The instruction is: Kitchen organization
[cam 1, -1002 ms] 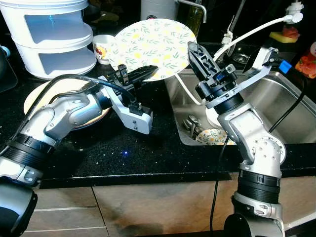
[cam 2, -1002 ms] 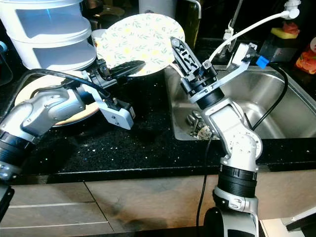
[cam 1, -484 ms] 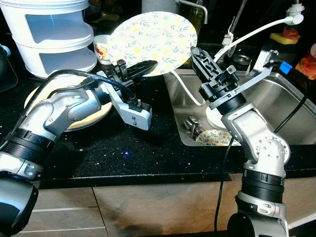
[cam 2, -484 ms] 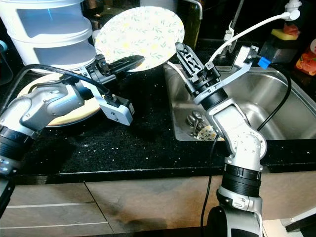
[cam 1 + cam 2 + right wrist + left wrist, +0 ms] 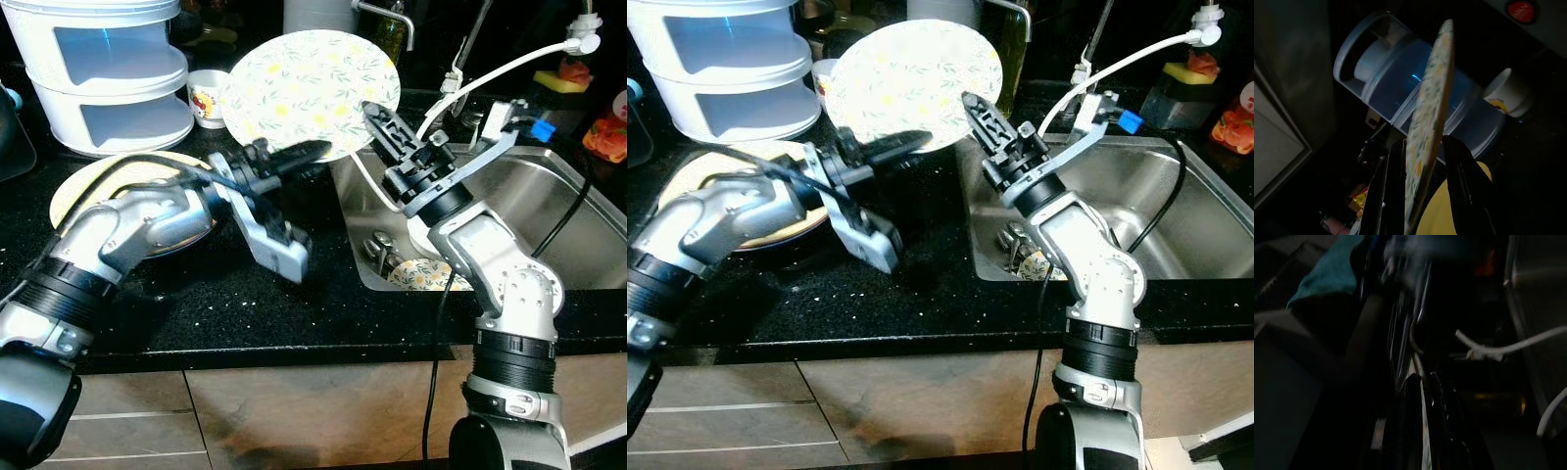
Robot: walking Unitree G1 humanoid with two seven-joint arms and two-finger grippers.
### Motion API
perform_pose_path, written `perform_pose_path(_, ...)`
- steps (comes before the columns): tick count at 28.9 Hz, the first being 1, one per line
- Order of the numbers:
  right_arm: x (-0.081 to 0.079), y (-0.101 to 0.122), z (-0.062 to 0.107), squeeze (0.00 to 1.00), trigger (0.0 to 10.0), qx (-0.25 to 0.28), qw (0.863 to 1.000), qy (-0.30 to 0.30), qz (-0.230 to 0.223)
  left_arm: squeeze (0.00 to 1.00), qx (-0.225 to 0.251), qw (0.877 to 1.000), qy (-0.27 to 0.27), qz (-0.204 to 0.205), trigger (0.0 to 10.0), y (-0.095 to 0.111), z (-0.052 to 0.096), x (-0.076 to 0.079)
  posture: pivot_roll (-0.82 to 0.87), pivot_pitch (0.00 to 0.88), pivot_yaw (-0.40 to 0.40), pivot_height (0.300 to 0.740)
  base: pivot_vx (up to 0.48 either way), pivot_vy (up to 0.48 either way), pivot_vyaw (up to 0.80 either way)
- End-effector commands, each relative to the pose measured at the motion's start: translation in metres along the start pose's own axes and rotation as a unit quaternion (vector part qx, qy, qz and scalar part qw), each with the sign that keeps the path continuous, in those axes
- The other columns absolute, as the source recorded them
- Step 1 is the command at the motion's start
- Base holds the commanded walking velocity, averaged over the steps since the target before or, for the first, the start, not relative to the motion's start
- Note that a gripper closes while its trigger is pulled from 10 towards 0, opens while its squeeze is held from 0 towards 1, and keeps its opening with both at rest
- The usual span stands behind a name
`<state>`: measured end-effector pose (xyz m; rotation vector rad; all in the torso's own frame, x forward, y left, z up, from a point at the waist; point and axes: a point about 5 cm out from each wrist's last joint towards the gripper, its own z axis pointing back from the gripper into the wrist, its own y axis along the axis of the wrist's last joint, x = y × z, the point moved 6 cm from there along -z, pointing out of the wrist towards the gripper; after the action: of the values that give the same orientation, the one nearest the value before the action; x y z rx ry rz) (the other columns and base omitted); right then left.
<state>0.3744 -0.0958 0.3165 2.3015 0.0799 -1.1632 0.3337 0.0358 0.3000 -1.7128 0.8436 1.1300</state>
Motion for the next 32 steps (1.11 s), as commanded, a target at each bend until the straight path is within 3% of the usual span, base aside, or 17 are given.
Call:
perform_pose_path(1,-0.001,-0.002,-0.005,0.00,10.0,-0.006,1.000,-0.002,-0.002,0.00,0.039,0.999,-0.020,0.001,10.0,0.017,-0.006,0.013,0.17,0.036,-0.100,0.740,0.000,0.000,0.00)
perform_pose_path(3,0.005,-0.006,-0.007,0.00,0.0,-0.012,1.000,-0.019,0.002,0.00,0.045,0.999,-0.028,-0.001,10.0,0.018,-0.006,0.018,0.17,0.040,-0.096,0.740,0.000,0.000,0.00)
perform_pose_path(13,0.009,-0.013,-0.006,0.00,0.0,-0.023,0.999,-0.026,0.006,0.00,0.029,0.999,-0.033,-0.007,10.0,0.009,-0.002,0.022,0.17,0.047,-0.096,0.740,0.000,0.000,0.00)
perform_pose_path(17,0.015,-0.008,-0.005,0.00,0.0,-0.008,0.999,-0.044,0.025,0.00,0.012,1.000,-0.022,0.012,10.0,0.005,-0.001,0.019,0.17,0.050,-0.091,0.740,0.000,0.000,0.00)
perform_pose_path(18,0.021,0.002,-0.004,0.00,0.0,0.015,0.996,-0.062,0.060,0.00,-0.002,0.999,-0.008,0.041,10.0,0.004,0.000,0.015,0.17,0.051,-0.089,0.740,0.000,0.000,0.00)
perform_pose_path(19,0.021,0.002,-0.004,0.00,0.0,0.015,0.996,-0.062,0.060,0.00,-0.002,0.999,-0.008,0.041,10.0,0.004,0.000,0.015,0.17,0.051,-0.089,0.740,0.000,0.000,0.00)
perform_pose_path(20,0.032,0.024,0.001,0.00,7.4,0.065,0.981,-0.103,0.152,1.00,-0.047,0.981,0.020,0.187,10.0,0.002,0.006,0.012,0.17,0.059,-0.087,0.740,0.000,0.000,0.00)
perform_pose_path(21,0.032,0.024,0.001,0.00,7.4,0.065,0.981,-0.103,0.152,1.00,-0.047,0.981,0.020,0.187,10.0,0.002,0.006,0.012,0.17,0.059,-0.087,0.740,0.000,0.000,0.00)
perform_pose_path(22,0.034,0.032,0.004,0.00,10.0,0.083,0.972,-0.114,0.189,1.00,-0.060,0.965,0.034,0.253,10.0,0.004,0.008,0.011,0.17,0.059,-0.087,0.740,0.000,0.000,0.00)
perform_pose_path(23,0.034,0.032,0.004,0.00,10.0,0.083,0.972,-0.114,0.189,1.00,-0.060,0.965,0.034,0.253,10.0,0.004,0.008,0.011,0.17,0.059,-0.087,0.740,0.000,0.000,0.00)
perform_pose_path(25,0.043,0.047,0.009,0.00,10.0,0.121,0.955,-0.144,0.228,0.97,-0.075,0.927,0.060,0.364,10.0,0.012,0.010,0.008,0.18,0.067,-0.090,0.740,0.000,0.000,0.00)
perform_pose_path(26,0.047,0.055,0.011,0.00,10.0,0.139,0.950,-0.158,0.233,0.00,-0.070,0.911,0.062,0.401,10.0,0.020,0.011,0.007,0.19,0.070,-0.091,0.740,0.000,0.000,0.00)
perform_pose_path(27,0.047,0.055,0.011,0.00,10.0,0.139,0.950,-0.158,0.233,0.00,-0.070,0.911,0.062,0.401,10.0,0.020,0.011,0.007,0.19,0.070,-0.091,0.740,0.000,0.000,0.00)
perform_pose_path(28,0.051,0.064,0.013,0.00,10.0,0.158,0.943,-0.172,0.236,0.00,-0.068,0.895,0.060,0.437,10.0,0.025,0.012,0.007,0.19,0.070,-0.091,0.740,0.000,0.000,0.00)
perform_pose_path(29,0.051,0.064,0.013,0.00,10.0,0.158,0.943,-0.172,0.236,0.00,-0.068,0.895,0.060,0.437,10.0,0.025,0.012,0.007,0.19,0.070,-0.091,0.740,0.000,0.000,0.00)
perform_pose_path(31,0.065,0.088,0.022,0.00,10.0,0.184,0.913,-0.229,0.284,0.00,-0.094,0.844,0.083,0.522,10.0,0.021,0.017,0.006,0.20,0.075,-0.082,0.740,0.000,0.000,0.00)
perform_pose_path(32,0.071,0.100,0.028,0.00,10.0,0.190,0.893,-0.257,0.317,0.00,-0.122,0.829,0.099,0.537,10.0,0.012,0.022,0.009,0.21,0.085,-0.080,0.740,0.000,0.000,0.00)
